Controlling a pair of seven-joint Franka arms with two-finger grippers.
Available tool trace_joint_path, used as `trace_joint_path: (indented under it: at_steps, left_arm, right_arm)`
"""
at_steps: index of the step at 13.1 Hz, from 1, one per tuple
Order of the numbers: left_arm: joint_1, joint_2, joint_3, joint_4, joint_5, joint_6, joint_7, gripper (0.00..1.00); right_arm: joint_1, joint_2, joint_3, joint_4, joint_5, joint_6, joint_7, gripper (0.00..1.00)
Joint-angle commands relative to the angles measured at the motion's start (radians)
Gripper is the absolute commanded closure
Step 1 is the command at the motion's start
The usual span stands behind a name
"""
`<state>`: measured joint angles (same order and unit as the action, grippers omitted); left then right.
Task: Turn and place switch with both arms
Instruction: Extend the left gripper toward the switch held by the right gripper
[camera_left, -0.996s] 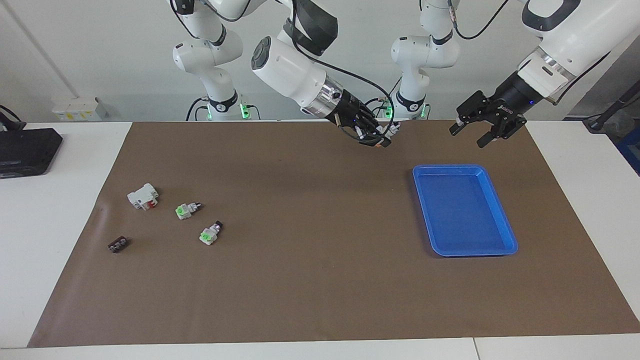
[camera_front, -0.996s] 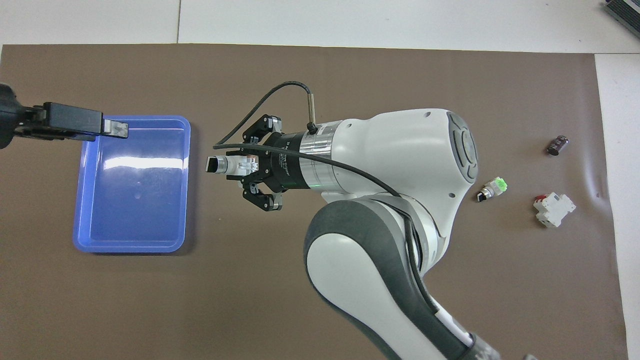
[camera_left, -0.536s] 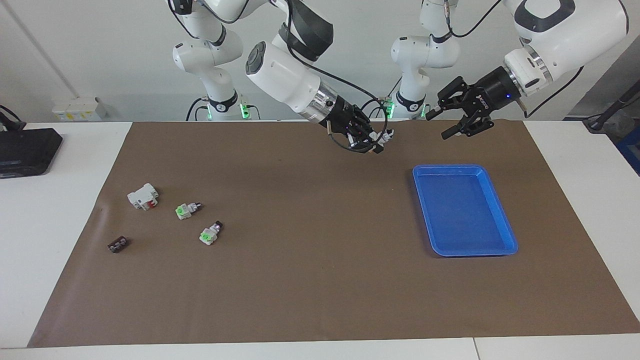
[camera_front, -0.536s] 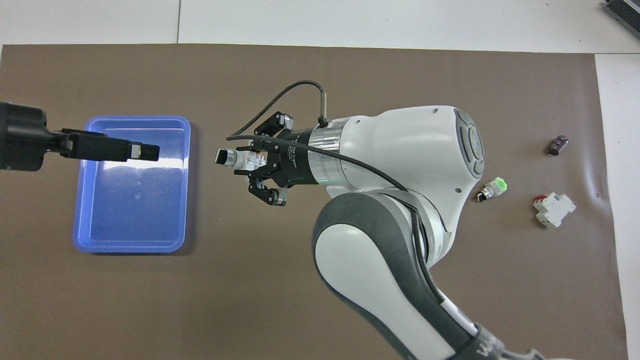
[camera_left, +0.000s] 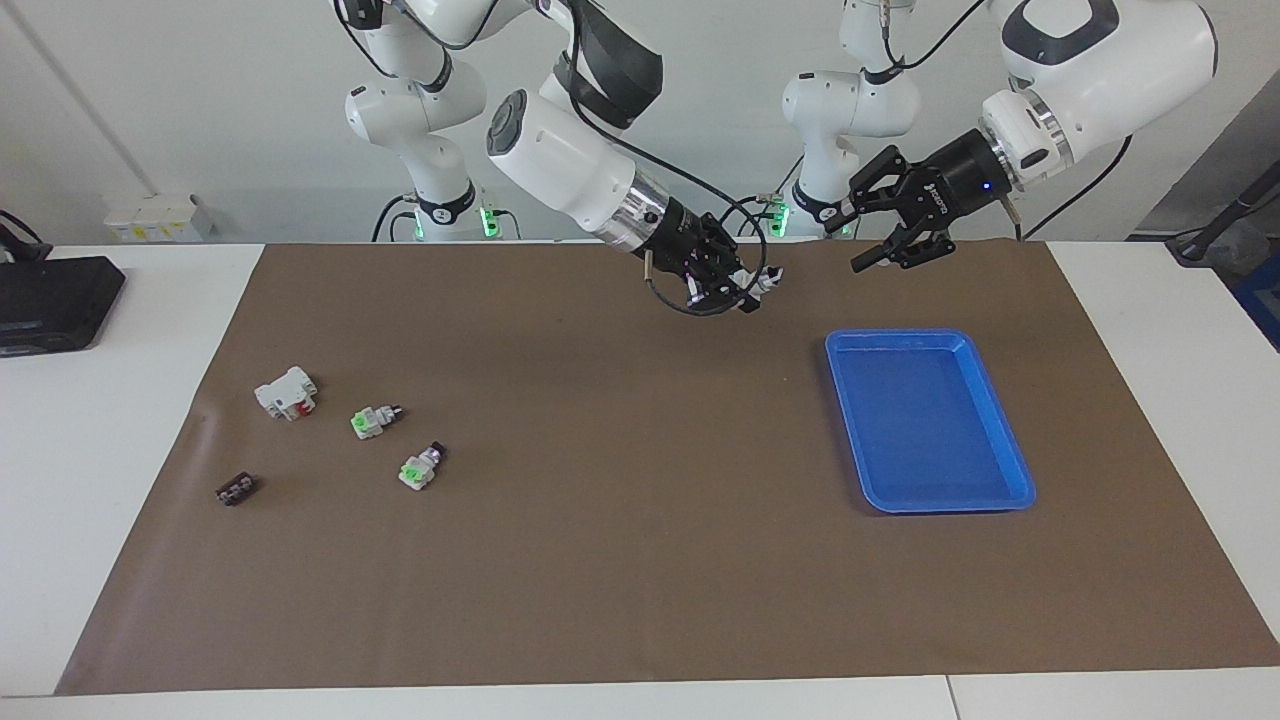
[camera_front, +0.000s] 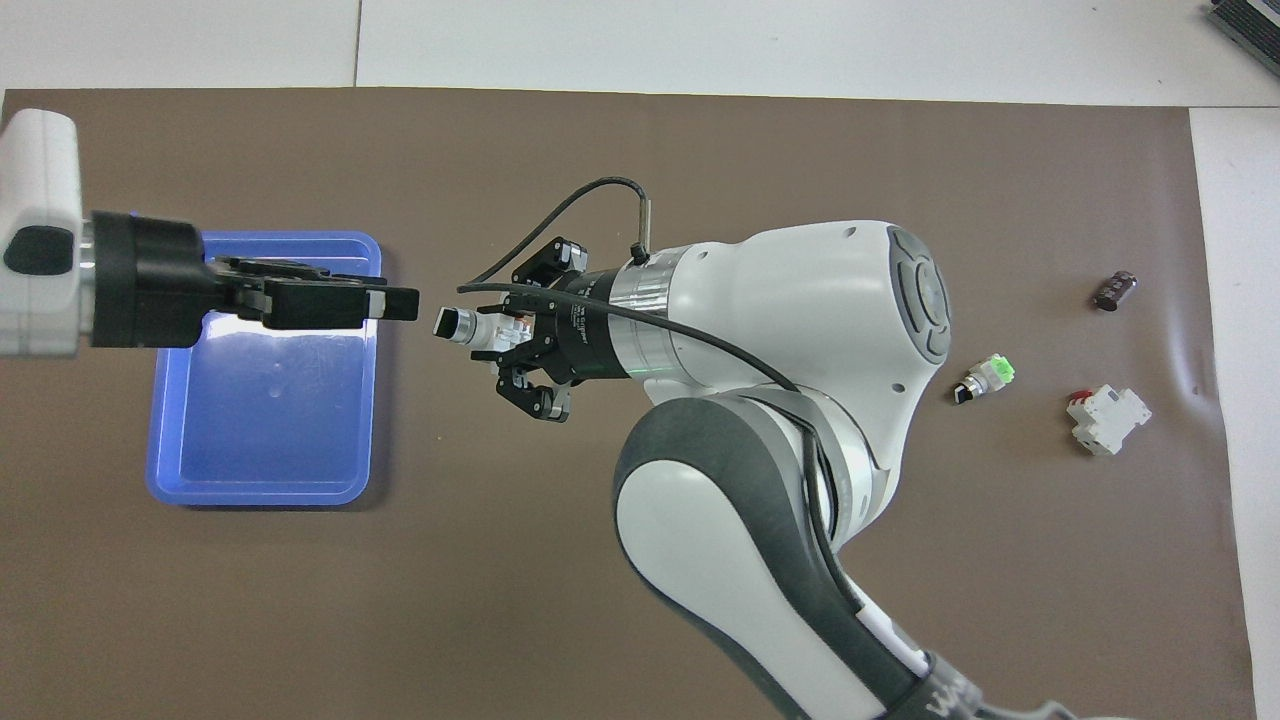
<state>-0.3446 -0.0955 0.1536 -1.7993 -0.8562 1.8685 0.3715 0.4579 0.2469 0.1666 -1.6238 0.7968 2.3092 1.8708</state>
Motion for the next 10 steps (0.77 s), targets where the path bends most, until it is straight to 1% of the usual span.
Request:
trace_joint_path:
  at_steps: [1,3,5,7,10]
  left_arm:
    - [-0.06,-0.038,0.012,-0.081,-0.018,0.107,0.012,0.45]
    - [-0.053,-0.039,0.015,-0.092,-0.017,0.104,0.017,0.47]
    - [-0.033,-0.046,0.017,-0.097,-0.017,0.098,0.018,0.5]
    - [-0.004,-0.046,0.017,-0.094,-0.017,0.09,0.02,0.51]
    - [-0.004,-0.053,0.018,-0.113,-0.015,0.064,0.033,0.55]
  right_arm:
    - [0.005,-0.009,0.007,-0.01,-0.033,0.012,0.025,1.0]
    - [0.004,-0.009,0.005,-0.01,-0.033,0.013,0.021,1.0]
    - [0.004,-0.009,0.005,-0.01,-0.033,0.013,0.019,1.0]
    - [0.005,-0.008,0.007,-0.011,-0.034,0.05,0.018,1.0]
    - [0.005,-0.008,0.007,-0.013,-0.036,0.052,0.017,1.0]
